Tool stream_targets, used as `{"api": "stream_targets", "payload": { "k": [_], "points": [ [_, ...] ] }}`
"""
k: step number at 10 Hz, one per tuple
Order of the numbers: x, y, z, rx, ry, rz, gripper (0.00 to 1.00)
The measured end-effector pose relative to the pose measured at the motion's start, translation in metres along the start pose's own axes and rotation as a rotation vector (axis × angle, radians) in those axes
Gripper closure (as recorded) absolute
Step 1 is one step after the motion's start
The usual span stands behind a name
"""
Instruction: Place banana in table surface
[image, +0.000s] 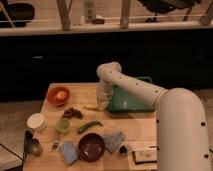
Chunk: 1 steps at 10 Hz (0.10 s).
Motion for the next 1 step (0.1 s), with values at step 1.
{"api": "stream_targets", "payload": {
  "k": [1],
  "points": [
    [0.0000,0.0000,0.0000,0.000,0.000,0.000,0.90]
  ]
}}
